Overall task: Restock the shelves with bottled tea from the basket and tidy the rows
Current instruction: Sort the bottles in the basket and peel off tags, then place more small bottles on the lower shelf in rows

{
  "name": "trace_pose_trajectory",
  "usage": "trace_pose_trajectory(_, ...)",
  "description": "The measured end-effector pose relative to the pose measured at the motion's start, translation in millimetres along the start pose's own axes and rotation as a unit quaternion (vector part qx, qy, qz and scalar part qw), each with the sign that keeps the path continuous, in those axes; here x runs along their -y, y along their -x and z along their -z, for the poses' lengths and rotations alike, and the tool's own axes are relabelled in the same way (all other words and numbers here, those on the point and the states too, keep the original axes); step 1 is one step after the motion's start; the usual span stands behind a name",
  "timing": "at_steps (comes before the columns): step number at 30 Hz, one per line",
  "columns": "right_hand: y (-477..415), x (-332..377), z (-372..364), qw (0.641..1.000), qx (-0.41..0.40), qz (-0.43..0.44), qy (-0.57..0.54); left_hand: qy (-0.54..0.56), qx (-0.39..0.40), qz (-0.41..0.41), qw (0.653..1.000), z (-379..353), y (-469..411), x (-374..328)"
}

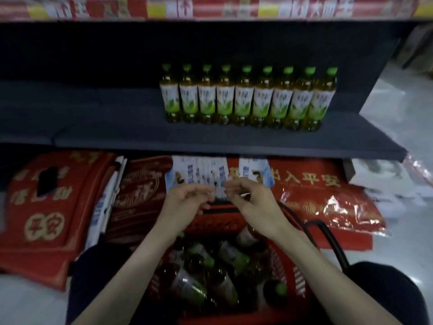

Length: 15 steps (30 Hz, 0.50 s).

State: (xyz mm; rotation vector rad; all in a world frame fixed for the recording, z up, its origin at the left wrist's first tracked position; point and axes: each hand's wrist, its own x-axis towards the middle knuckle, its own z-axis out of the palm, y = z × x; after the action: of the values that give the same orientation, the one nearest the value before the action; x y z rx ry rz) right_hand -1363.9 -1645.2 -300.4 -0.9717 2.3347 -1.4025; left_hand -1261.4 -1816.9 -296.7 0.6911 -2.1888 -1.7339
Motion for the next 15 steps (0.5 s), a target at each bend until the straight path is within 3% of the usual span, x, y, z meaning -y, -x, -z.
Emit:
trace_pose_trajectory(6,34.4,-74.5,-32.6,0.997,0.021,-0.072,-0.014,-0.073,0.037,0.104,0.991,-6.8,23.0,88.6)
trace_pose_trajectory(10,43.3,-109.1,-66.2,0.991,0.070,-0.107,0.040,-0.195,0.086,0.111,0.971,10.2,22.1,126.9)
trace_pose_trajectory(13,38.8,-124.0,-89.6,0.972,0.175,-0.135,0.082,-0.358,0.159,0.077,0.917,23.9,15.5,141.5)
trace_pose_trajectory(15,34.1,-137.4,-100.8,0.947,0.253,-0.168,0.108,-0.493,0.243,0.082,0.831,30.5,10.2,148.8)
